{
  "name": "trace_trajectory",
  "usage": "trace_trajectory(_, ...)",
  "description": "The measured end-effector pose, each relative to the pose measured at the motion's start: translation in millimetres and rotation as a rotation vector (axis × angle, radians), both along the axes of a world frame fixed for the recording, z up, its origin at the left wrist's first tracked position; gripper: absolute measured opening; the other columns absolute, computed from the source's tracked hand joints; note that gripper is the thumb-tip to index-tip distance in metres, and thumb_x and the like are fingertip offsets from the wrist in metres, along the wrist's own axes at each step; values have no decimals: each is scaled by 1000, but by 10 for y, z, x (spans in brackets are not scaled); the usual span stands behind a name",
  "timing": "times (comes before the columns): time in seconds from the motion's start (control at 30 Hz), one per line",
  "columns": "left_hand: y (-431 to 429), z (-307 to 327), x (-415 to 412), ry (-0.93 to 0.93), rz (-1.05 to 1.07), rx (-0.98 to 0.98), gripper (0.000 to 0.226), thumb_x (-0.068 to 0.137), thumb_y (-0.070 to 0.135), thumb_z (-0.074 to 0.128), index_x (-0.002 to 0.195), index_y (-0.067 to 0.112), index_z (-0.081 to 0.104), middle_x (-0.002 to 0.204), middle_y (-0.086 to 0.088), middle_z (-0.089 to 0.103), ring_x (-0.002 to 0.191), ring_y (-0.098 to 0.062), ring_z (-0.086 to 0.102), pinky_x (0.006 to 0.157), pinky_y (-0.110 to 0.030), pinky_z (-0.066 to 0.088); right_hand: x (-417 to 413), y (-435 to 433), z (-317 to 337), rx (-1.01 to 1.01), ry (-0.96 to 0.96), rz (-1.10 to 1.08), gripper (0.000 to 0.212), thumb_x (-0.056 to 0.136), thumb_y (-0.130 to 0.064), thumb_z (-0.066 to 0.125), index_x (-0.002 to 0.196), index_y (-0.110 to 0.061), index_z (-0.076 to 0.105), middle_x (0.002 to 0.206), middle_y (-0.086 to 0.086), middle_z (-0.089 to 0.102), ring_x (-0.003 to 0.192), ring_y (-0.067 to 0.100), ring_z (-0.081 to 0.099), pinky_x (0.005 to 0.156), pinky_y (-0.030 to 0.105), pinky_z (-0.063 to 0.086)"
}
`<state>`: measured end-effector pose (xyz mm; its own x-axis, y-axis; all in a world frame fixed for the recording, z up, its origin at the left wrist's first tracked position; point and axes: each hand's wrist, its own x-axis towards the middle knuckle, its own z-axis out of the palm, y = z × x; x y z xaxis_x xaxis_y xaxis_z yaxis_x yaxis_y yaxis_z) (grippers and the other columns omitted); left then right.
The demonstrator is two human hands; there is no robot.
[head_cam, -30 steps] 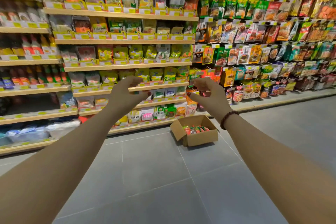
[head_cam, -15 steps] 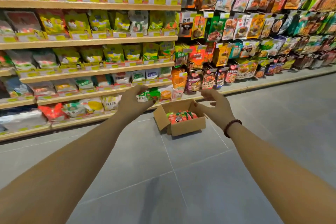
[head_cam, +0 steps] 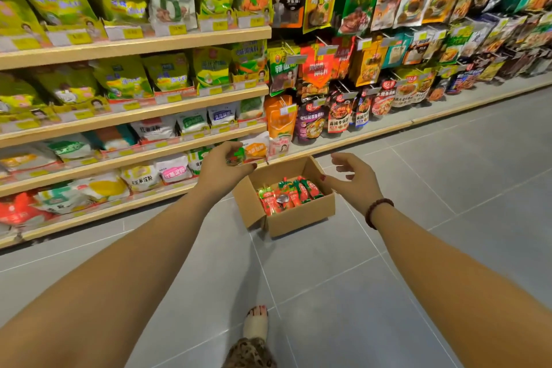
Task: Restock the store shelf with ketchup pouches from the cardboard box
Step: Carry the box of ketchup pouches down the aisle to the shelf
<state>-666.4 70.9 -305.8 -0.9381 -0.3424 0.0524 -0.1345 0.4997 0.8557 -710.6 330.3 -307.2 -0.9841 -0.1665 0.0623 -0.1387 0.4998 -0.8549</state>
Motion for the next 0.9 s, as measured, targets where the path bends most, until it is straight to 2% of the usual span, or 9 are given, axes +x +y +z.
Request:
trace_trajectory(0.13, -56, -157, -906, -69, -18, -8, 56, 74, 21, 76, 126, 14, 55, 122, -4, 60, 100, -11, 51, 81, -25, 39, -811, -92, -227, 11, -78, -23, 41, 75, -17, 75, 109, -28, 56, 104, -12, 57, 99, 11, 53, 70, 9, 37)
trace_trajectory(0.23, -58, -261, -1516, -114, -22, 12, 56, 76, 21, 75, 127, 13, 55, 125, -4, 59, 111, -17, 53, 83, -24, 38, -1392, -91, -384, 25, -135, -24, 42, 76, -17, 74, 111, -29, 55, 100, -16, 55, 99, 9, 53, 68, 8, 37)
trace_trajectory(0.37, -64, -570, -2100, -189, 6, -6, 55, 76, 18, 75, 126, 11, 56, 126, -6, 58, 115, -18, 52, 87, -23, 36, -2143, 22, -672, 45, -200, -2, 41, 76, -18, 75, 109, -30, 54, 95, -24, 53, 93, 5, 52, 71, 11, 40)
trace_trajectory(0.5, -35, -1111, -2724, -261, 124, 15, 54, 74, 18, 77, 124, 11, 57, 123, -8, 60, 113, -23, 54, 86, -26, 39, -2988, 219, -1178, 95, -293, 35, 46, 78, -22, 74, 118, -23, 54, 104, -13, 54, 96, 9, 52, 67, 9, 37)
trace_trajectory(0.57, 67, -1445, -2975, -336, 228, 71, 55, 75, 19, 77, 125, 11, 56, 124, -8, 59, 114, -23, 53, 92, -32, 43, -3438, 339, -1483, 127, -340, 61, 51, 78, -23, 74, 123, -20, 52, 106, -9, 53, 97, 11, 52, 69, 11, 38)
trace_trajectory(0.7, 299, -2046, -3337, -477, 346, 222, 55, 74, 17, 78, 123, 7, 55, 127, -15, 57, 118, -29, 53, 99, -45, 43, -4114, 541, -1995, 248, -444, 165, 59, 76, -23, 75, 129, -16, 49, 108, -6, 52, 98, 14, 52, 82, 26, 43)
trace_trajectory(0.9, 429, -2950, -3586, -570, 424, 212, 65, 72, 30, 77, 130, 20, 50, 131, -3, 54, 118, -19, 51, 93, -34, 42, -4782, 628, -2810, 306, -549, 209, 59, 79, -21, 73, 131, -18, 46, 110, -4, 51, 100, 17, 51, 81, 28, 46)
